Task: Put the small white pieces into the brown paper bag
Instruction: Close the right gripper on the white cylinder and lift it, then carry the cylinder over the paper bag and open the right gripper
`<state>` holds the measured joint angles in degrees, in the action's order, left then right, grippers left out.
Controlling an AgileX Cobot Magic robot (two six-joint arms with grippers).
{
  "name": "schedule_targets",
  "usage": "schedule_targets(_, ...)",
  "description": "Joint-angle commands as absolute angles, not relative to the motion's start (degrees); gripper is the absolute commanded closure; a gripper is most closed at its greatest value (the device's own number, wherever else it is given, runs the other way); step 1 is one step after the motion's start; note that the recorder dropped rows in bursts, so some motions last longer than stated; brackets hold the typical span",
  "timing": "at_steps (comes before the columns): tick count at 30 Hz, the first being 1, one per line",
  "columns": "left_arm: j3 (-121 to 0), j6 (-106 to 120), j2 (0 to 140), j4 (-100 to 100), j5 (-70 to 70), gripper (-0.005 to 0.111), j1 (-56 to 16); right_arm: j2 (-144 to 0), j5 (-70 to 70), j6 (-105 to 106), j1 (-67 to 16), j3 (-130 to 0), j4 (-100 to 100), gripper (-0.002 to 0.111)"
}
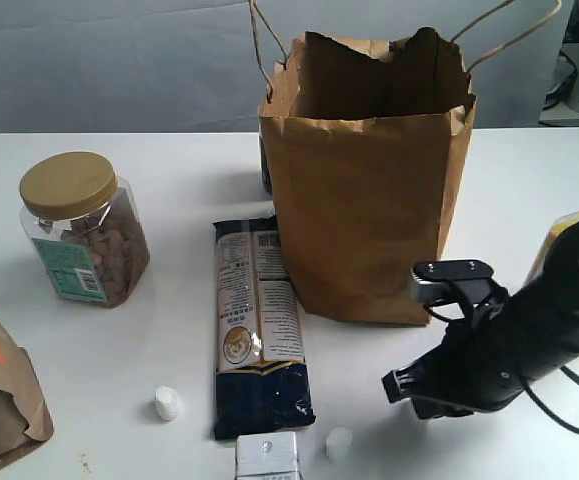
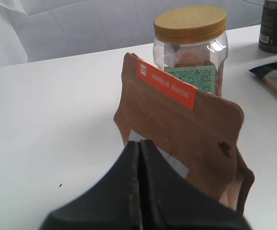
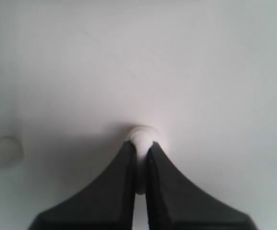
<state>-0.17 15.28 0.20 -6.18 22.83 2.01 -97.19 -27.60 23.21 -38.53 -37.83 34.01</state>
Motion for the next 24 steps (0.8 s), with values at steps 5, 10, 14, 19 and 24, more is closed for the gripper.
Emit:
schedule_targets(5,0.0,15.16,0.0,-6.69,22.47,0.107,1.8,-93.2,-15.79,24.08,-49.46,-32.29,39.15,0.105)
schedule_targets(10,0.0,15.16,0.0,-6.69,22.47,0.107,1.8,-83.19,-7.12,23.76,-54.0,-29.75,41.85,0.108)
schedule_targets(14,0.0,15.16,0.0,-6.69,22.47,0.107,1.8,-73.83,-2.77,23.76,-57.42,-29.75,41.85,0.108)
schedule_targets(19,0.0,15.16,0.0,-6.69,22.47,0.107,1.8,-61.91,3.06,23.76,-59.85,-30.27,41.85,0.108)
schedule_targets(24,0.0,15.16,0.0,-6.69,22.47,0.107,1.8,-53.86,9.31,24.01,-60.0,-33.63,41.23,0.108)
